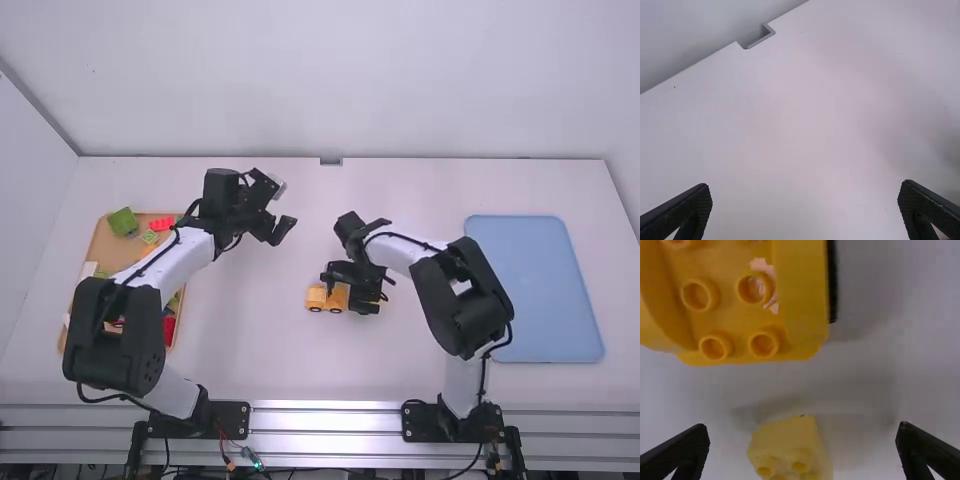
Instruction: Assemble lego blocks to make yellow taxi
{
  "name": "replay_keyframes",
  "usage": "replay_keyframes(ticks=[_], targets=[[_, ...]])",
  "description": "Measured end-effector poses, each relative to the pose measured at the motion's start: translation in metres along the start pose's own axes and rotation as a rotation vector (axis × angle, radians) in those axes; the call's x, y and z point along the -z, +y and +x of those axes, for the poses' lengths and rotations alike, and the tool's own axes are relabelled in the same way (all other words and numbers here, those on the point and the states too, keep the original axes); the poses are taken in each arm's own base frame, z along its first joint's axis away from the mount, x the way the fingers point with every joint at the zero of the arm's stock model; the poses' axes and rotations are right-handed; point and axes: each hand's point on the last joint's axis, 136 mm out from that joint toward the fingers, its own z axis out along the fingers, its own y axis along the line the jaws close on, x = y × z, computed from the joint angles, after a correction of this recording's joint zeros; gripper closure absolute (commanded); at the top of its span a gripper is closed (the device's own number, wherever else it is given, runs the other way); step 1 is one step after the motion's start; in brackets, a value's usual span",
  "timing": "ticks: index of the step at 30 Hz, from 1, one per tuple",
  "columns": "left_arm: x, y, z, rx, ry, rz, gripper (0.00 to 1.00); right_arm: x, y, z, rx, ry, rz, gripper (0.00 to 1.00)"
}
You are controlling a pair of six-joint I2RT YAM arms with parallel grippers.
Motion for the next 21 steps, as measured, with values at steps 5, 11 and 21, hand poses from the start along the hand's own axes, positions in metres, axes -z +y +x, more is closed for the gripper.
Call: replay_keyframes(ticks=[5,11,21], targets=[[0.000,0.000,0.000,0.007,0.001,0.001,0.01,0.054,-0.005,-0.015,0.042,-0.154,0.090,0.01],[0.000,-0.004,0.009,0.024,0.037,0.015,0.01,0.127,-0.007,-0.024,0.179,-0.446,0.172,0.01],[0.009,-0.055,0.018,-0.228,0.000,0.299,0.01,0.142,-0.023,-0.004,0.115,-0.642,0.125,0.01]])
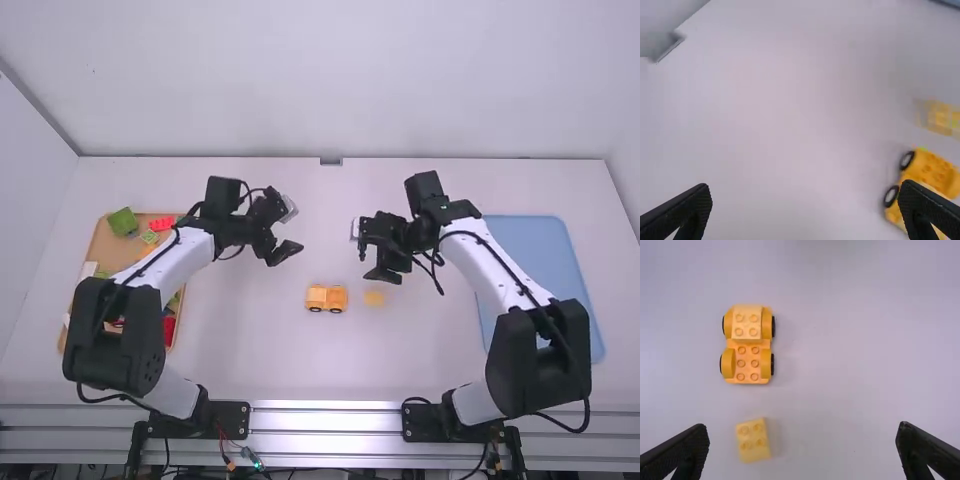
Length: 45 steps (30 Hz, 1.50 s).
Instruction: Assemble lego blocks to make yellow taxi
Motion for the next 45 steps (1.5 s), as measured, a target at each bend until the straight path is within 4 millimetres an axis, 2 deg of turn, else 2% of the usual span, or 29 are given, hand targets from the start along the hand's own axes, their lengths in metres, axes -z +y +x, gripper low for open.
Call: replay_keyframes(ticks=[3,6,8,11,14,22,26,31,34,39,41,45], targets=[[0.000,-0.024,-0.003,-0.132,-0.061,0.113,0.01,0.004,-0.003,0.004,-0.053,-0.014,0.008,0.01],[-0.001,-0.050,0.008,-0.216,-0.111,0.215,0.01,0.004,-0.004,0.010,-0.052,-0.031,0.013,0.01],[-0.002,-0.062,0.014,-0.245,-0.135,0.255,0.01,0.000,0.000,0.014,-0.045,-0.057,0.002,0.01],[-0.002,-0.083,0.027,-0.301,-0.173,0.315,0.01,-0.010,0.019,0.027,-0.031,-0.144,-0.036,0.01],[-0.001,-0.093,0.033,-0.340,-0.207,0.342,0.01,-0.020,0.031,0.040,-0.013,-0.221,-0.032,0.01],[-0.004,-0.104,0.041,-0.390,-0.271,0.343,0.01,-0.044,0.042,0.060,0.009,-0.288,0.051,0.01],[-0.003,-0.110,0.044,-0.386,-0.291,0.356,0.01,-0.050,0.052,0.065,-0.013,-0.290,0.040,0.01],[-0.003,-0.111,0.043,-0.389,-0.307,0.358,0.01,-0.057,0.051,0.069,-0.016,-0.303,0.033,0.01],[-0.002,-0.112,0.042,-0.388,-0.314,0.362,0.01,-0.073,0.046,0.089,-0.073,-0.308,0.017,0.01],[-0.002,-0.112,0.042,-0.387,-0.313,0.362,0.01,-0.082,0.050,0.104,-0.135,-0.327,-0.026,0.00],[-0.002,-0.112,0.042,-0.387,-0.314,0.363,0.01,-0.080,0.055,0.107,-0.131,-0.352,-0.056,0.07],[-0.002,-0.112,0.042,-0.389,-0.315,0.362,0.01,-0.082,0.052,0.107,-0.068,-0.375,-0.047,0.09]])
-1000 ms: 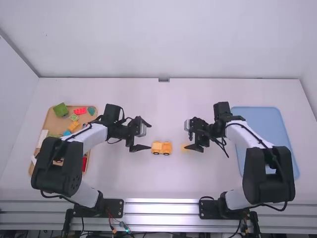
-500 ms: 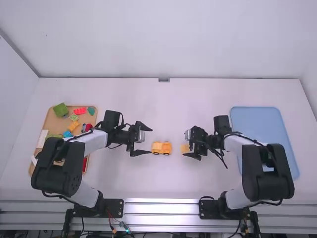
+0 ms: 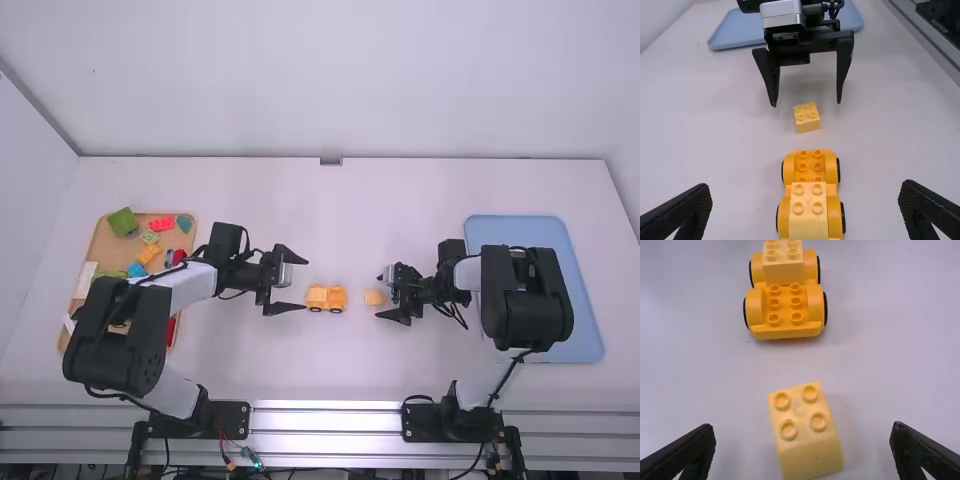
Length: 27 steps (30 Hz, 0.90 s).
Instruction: Assemble lego blocks to make yellow taxi
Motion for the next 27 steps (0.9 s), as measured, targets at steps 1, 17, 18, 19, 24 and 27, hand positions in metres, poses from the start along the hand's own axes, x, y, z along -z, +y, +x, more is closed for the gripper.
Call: replay_keyframes(ticks=[1,17,18,19,24,27], targets=[[0.000,0.000,0.000,-0.001,-0.002,0.000,0.01,-0.002,-0.001,0.001,0.020,-0.004,0.000,0.09],[0.000,0.000,-0.001,-0.004,-0.008,0.000,0.01,-0.016,-0.010,0.007,0.014,0.005,-0.004,0.46],[0.000,0.000,-0.001,-0.005,-0.007,0.000,0.01,-0.016,-0.010,0.007,0.013,0.006,-0.003,0.47],[0.000,0.000,-0.001,-0.005,-0.007,0.000,0.01,-0.016,-0.011,0.008,0.008,0.014,-0.002,0.48],[0.000,0.000,-0.001,0.000,-0.007,0.002,0.01,-0.016,-0.007,0.010,-0.010,0.021,-0.014,0.61],[0.000,-0.001,-0.001,0.003,-0.007,0.004,0.01,-0.017,-0.007,0.010,-0.012,0.021,-0.015,0.72]])
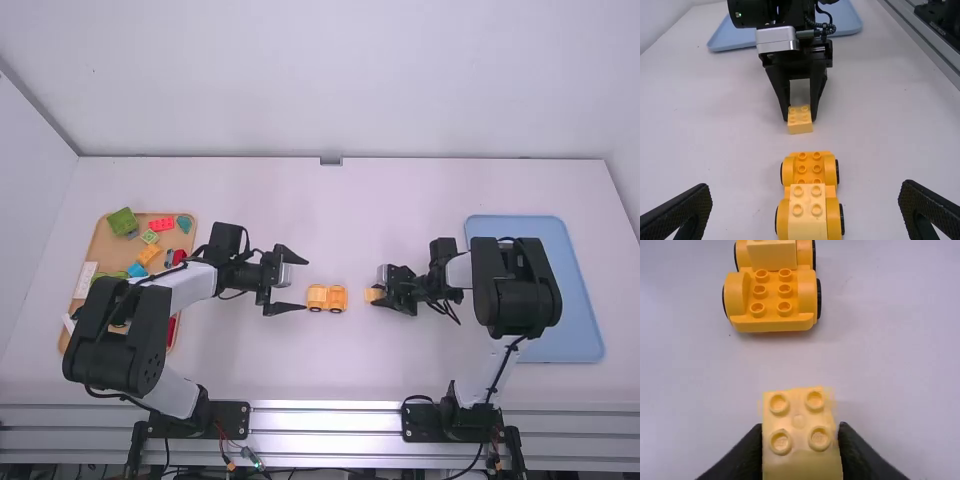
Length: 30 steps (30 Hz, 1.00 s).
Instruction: Assemble lego blocks to make yellow taxi
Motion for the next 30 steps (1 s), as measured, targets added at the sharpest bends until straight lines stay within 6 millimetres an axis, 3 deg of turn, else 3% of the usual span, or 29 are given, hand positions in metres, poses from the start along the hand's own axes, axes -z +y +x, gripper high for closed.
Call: replay_keyframes(ticks=[3,8,13,20,22,30], targets=[[-0.001,0.001,-0.001,-0.010,-0.001,-0.002,0.01,0.000,0.000,0.000,-0.002,-0.003,0.000,0.78],[-0.002,0.001,0.002,-0.048,-0.003,-0.019,0.01,0.001,0.004,-0.005,-0.025,-0.031,-0.015,0.78],[-0.010,0.000,0.018,-0.032,-0.031,-0.027,0.01,0.010,0.017,-0.014,-0.105,-0.060,-0.048,0.78],[-0.028,-0.006,0.053,0.059,-0.089,0.008,0.01,0.024,0.012,-0.062,0.000,-0.067,-0.027,0.80],[-0.032,-0.012,0.062,0.103,-0.102,0.030,0.01,0.022,0.008,-0.073,0.024,-0.074,-0.018,0.81],[-0.052,-0.005,0.070,0.117,-0.091,0.074,0.01,-0.002,0.013,-0.084,0.010,-0.031,-0.053,0.85]])
